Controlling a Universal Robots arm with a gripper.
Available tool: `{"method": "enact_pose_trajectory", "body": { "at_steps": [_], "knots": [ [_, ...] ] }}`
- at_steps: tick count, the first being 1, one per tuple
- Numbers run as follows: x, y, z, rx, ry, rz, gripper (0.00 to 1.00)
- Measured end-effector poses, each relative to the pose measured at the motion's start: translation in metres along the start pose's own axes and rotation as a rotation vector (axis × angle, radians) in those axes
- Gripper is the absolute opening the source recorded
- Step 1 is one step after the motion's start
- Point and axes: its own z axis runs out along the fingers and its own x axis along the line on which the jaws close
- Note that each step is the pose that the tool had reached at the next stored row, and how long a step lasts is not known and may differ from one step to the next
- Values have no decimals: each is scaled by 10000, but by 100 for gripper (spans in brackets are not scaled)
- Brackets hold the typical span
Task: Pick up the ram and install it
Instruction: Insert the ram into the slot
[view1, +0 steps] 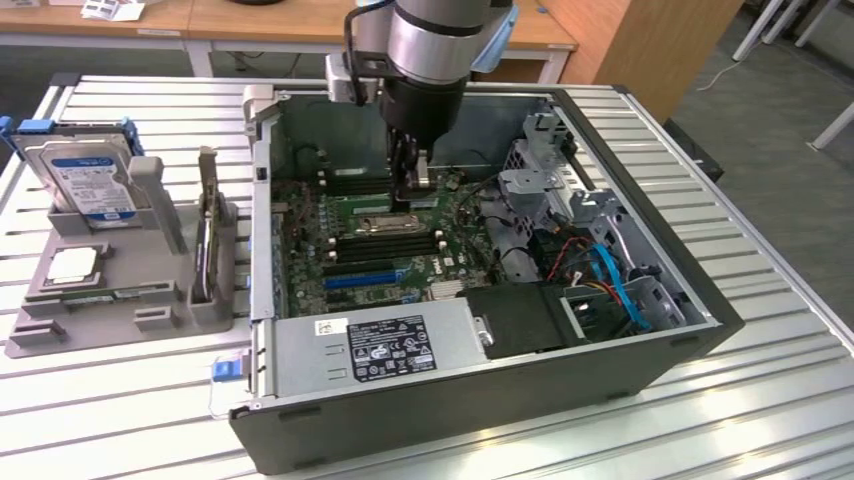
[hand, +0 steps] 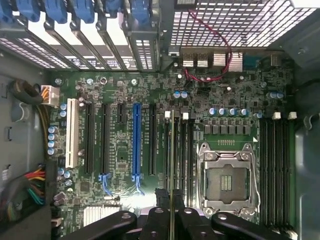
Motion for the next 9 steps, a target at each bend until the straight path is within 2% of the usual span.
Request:
{"method": "enact_pose_trajectory", "body": {
  "at_steps": [3,9],
  "knots": [
    [0,-3,54,0,1,-1,14],
    [-3,-6,95,-9,1,1,14]
  ]
}}
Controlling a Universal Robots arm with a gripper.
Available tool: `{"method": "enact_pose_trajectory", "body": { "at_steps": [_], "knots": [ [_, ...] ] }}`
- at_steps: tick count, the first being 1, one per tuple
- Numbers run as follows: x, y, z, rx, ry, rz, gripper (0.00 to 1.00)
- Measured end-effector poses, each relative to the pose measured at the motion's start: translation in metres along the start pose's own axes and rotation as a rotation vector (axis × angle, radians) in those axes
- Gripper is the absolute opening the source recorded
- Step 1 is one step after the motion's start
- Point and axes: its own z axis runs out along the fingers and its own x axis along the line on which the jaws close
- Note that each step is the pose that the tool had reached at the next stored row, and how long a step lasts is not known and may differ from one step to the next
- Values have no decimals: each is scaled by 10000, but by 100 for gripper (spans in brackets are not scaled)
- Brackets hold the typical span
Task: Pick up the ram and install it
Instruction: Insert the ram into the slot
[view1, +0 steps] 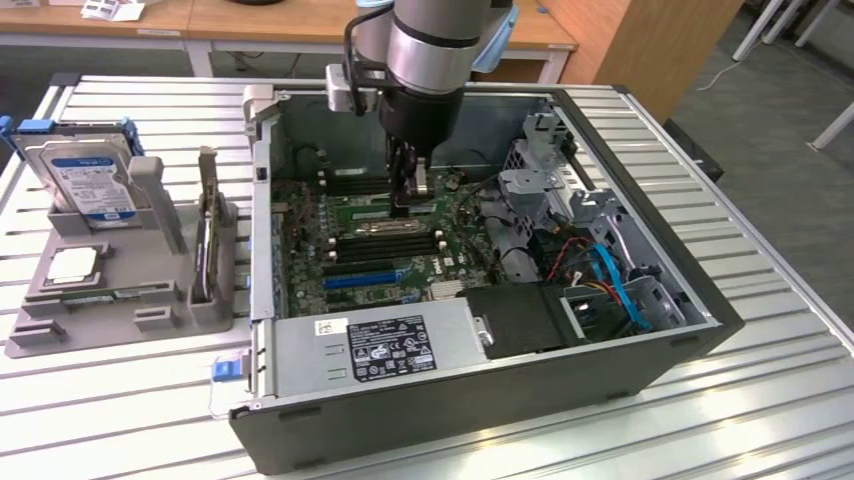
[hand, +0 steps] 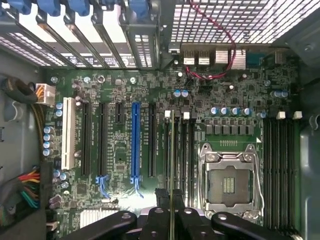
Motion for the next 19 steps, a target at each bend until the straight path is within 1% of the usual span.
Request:
{"method": "enact_pose_trajectory", "body": {
  "at_steps": [6,10,11,12,15,17,19],
  "knots": [
    [-3,-11,110,0,-1,0,14],
    [-55,-74,178,-10,1,2,14],
    [-66,-79,197,-9,-2,3,14],
    [-67,-80,212,-10,0,3,14],
    [-67,-80,213,-11,5,2,14],
    [-78,-78,240,-5,4,6,14],
    [-104,-50,275,6,6,26,14]
  ]
}}
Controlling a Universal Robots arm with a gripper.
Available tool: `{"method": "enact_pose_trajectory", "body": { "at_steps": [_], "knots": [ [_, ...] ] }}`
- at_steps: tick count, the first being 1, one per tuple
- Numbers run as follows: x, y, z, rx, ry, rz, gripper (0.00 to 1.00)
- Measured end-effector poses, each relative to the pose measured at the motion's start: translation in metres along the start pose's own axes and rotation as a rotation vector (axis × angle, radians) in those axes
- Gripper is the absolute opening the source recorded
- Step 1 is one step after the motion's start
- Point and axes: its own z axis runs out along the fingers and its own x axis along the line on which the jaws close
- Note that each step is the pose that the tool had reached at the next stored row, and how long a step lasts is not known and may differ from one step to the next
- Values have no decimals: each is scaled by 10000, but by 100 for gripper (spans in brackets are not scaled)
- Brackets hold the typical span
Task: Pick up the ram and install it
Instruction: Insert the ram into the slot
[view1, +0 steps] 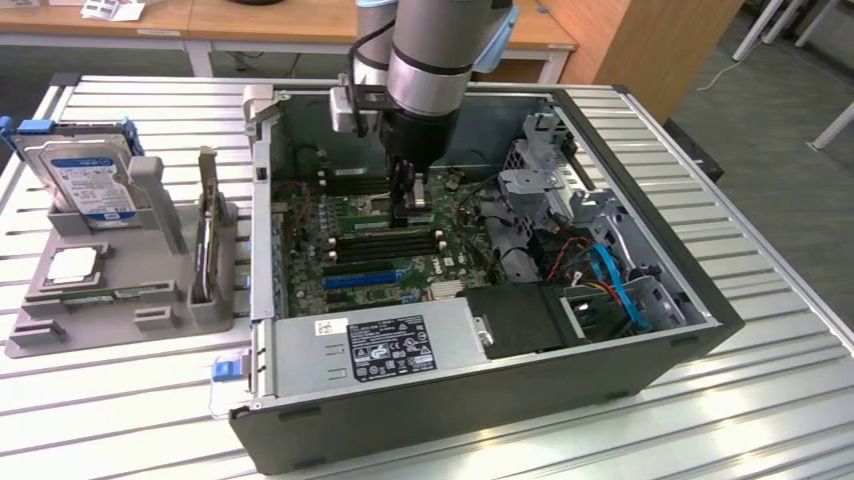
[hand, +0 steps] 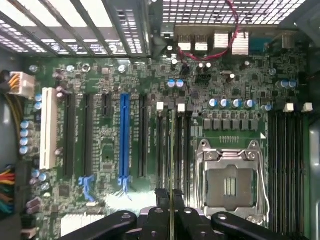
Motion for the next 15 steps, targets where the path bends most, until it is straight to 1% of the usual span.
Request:
{"method": "enact_pose_trajectory", "body": {
  "at_steps": [2,3,6,9,12,15],
  "knots": [
    [-11,42,38,11,14,15,14],
    [-12,43,42,10,26,18,14],
    [-12,40,46,13,27,15,14],
    [-13,6,75,12,27,-6,14],
    [-13,5,81,11,28,-6,14],
    [-8,2,127,12,26,-7,14]
  ]
}}
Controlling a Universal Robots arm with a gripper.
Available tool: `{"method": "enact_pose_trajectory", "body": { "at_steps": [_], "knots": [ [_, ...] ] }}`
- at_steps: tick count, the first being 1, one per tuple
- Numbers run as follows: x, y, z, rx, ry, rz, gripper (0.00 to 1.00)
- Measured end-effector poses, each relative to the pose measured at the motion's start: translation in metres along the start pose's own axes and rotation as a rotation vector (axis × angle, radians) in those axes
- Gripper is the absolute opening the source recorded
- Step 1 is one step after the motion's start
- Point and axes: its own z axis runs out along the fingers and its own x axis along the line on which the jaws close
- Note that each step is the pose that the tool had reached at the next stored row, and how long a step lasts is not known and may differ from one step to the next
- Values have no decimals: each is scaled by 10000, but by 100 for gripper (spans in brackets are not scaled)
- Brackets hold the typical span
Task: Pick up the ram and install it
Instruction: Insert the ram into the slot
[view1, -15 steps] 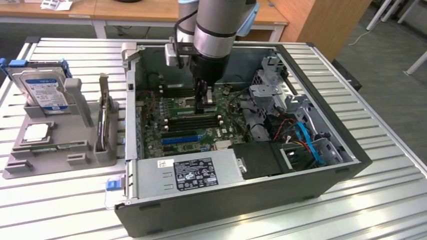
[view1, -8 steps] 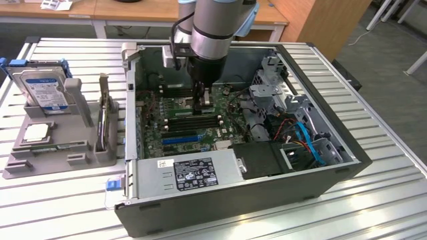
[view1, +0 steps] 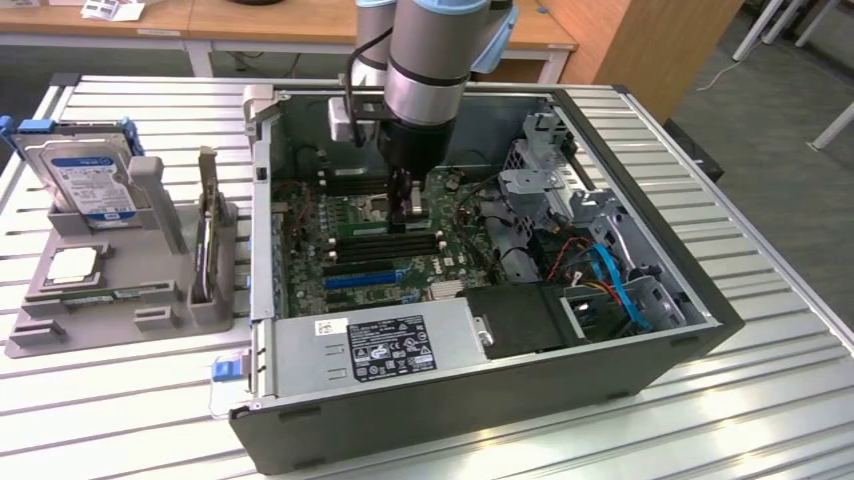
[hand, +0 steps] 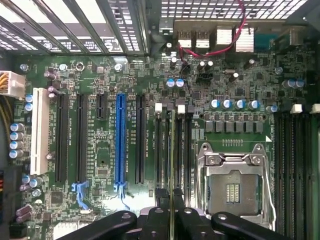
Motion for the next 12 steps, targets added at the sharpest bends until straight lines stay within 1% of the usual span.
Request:
{"method": "enact_pose_trajectory", "body": {
  "at_steps": [2,5,12],
  "knots": [
    [0,0,0,-1,2,0,14],
    [-11,-2,30,-1,5,5,14],
    [-13,-2,38,1,4,14,14]
  ]
}}
